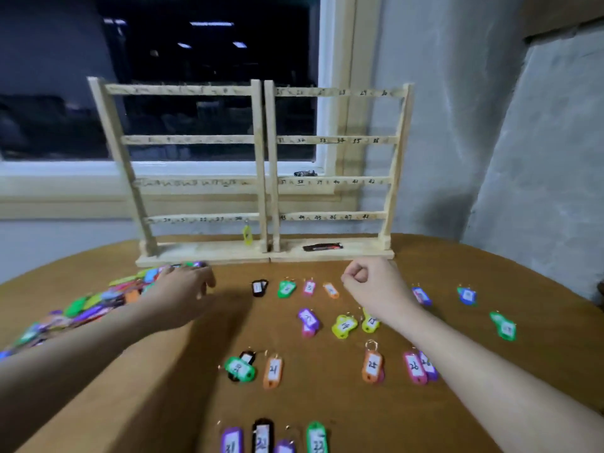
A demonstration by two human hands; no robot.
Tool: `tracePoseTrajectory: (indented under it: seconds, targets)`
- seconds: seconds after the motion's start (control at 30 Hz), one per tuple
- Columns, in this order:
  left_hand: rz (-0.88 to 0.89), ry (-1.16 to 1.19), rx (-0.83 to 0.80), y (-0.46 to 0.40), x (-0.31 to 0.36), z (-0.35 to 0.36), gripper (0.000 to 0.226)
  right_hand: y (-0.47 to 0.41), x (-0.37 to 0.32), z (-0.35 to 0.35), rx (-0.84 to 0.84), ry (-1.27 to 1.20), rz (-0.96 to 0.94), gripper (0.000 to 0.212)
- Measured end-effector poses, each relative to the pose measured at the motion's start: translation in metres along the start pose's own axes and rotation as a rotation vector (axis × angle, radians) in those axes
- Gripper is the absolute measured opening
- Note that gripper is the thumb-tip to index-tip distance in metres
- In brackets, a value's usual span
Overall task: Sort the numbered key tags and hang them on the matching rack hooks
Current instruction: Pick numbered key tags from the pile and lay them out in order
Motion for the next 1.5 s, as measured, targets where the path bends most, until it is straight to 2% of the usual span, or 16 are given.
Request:
tracePoseTrajectory:
  seconds: [0.13,0.27,0.37,0.5,0.57,0.73,0.87,0.93,1.03,1.23,1.37,1.5]
  targets:
    - [-0.222,0.065,-0.035,0.051,-0.087,0.018,0.014,0.002,-0.036,0.071,-0.114,-0.029,-0.083,0.019]
    - [-0.409,0.268,0.093,0.082,-0.124,0.041,0.019,0.004,-0.069,0.134,-0.240,-0.002,-0.149,0.019]
    - [-0.442,0.338,0.234,0.089,-0.121,0.058,0.016,0.005,-0.086,0.177,-0.343,0.021,-0.173,0.013]
    - [-0.432,0.327,0.289,0.084,-0.118,0.062,0.022,0.003,-0.099,0.226,-0.440,0.065,-0.214,0.005]
    - [-0.434,0.356,0.307,0.084,-0.124,0.063,0.017,-0.001,-0.105,0.245,-0.438,0.109,-0.246,0.007]
    - [-0.416,0.407,0.328,0.083,-0.128,0.064,0.007,-0.013,-0.120,0.277,-0.371,0.225,-0.355,0.029]
    - [-0.378,0.427,0.360,0.080,-0.126,0.062,0.003,-0.016,-0.123,0.283,-0.375,0.253,-0.415,0.034]
    - [-0.322,0.395,0.367,0.082,-0.122,0.061,0.011,-0.017,-0.120,0.285,-0.388,0.269,-0.411,0.036]
    - [-0.253,0.341,0.308,0.086,-0.116,0.062,0.024,-0.018,-0.117,0.286,-0.377,0.258,-0.404,0.035]
    - [-0.220,0.363,0.259,0.085,-0.115,0.061,0.028,-0.020,-0.115,0.285,-0.327,0.168,-0.389,0.027]
    - [-0.240,0.359,0.293,0.081,-0.115,0.061,0.016,-0.018,-0.113,0.284,-0.302,0.107,-0.417,0.029]
    - [-0.299,0.408,0.324,0.077,-0.119,0.063,0.015,-0.016,-0.112,0.282,-0.245,0.049,-0.440,0.026]
Point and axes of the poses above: each hand's wrist, its own y-axis away from the middle knuckle, its own z-axis out of the palm, x = y × z, the point moved 4 cm from there along -y, towards the middle knuckle, and after that the axes turned 12 degrees about -y, right-handed, at the moved point
